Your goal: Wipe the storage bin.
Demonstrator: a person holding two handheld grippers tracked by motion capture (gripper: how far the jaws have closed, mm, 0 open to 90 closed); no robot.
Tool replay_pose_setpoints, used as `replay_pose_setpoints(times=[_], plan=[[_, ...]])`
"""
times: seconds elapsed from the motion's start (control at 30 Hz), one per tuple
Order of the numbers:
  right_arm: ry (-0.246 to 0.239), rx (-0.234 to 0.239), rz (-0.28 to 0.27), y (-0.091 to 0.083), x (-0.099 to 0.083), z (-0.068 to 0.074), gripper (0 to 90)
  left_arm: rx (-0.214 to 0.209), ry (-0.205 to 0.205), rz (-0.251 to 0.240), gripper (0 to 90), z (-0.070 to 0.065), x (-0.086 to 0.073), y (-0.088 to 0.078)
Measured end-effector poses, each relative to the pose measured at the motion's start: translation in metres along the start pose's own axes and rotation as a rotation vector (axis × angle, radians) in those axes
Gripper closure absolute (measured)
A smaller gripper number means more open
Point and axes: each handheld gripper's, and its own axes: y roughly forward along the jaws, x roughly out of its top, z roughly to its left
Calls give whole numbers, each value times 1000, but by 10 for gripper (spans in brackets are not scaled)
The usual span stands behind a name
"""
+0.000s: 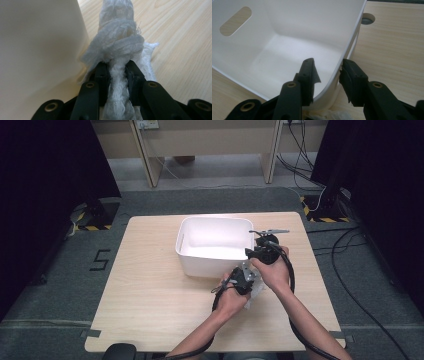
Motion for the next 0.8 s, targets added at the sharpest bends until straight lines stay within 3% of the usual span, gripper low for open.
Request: replay_pose_setpoints(times=[0.27, 0.5, 0.8], plan=[[-2, 4, 3, 0, 0, -1, 632, 7, -7, -62, 749, 0, 14, -13], [1, 8, 7, 0, 1, -1, 631, 16, 23, -82, 749, 1, 23, -24], [12, 23, 16, 0, 1, -3, 629, 19, 18, -103, 749, 0, 26, -28]])
